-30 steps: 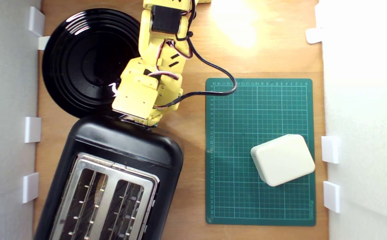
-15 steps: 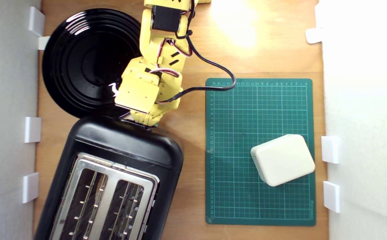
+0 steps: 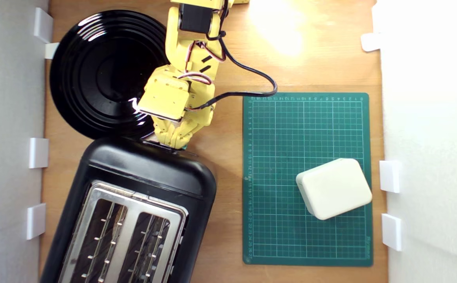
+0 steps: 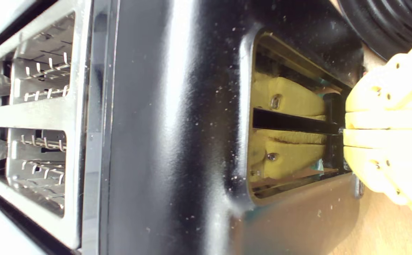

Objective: Start toaster

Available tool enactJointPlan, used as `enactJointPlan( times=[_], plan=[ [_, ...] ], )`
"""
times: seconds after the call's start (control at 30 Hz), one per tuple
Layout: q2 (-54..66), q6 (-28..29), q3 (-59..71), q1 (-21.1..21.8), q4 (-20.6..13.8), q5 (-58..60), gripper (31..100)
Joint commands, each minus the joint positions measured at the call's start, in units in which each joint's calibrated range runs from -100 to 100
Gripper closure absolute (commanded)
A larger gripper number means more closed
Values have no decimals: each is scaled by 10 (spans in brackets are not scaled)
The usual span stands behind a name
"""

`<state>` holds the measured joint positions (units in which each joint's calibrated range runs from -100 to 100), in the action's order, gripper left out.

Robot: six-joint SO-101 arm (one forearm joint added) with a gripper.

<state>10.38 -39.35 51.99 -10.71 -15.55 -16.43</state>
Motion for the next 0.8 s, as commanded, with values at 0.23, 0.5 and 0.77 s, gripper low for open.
enactJointPlan(
  times=[0.23, 0.5, 0.77],
  plan=[
    [-126, -1, 41, -17, 4, 39, 989],
    [-83, -2, 23, -18, 4, 34, 989],
    [-56, 1, -14, -12, 6, -37, 989]
  ],
)
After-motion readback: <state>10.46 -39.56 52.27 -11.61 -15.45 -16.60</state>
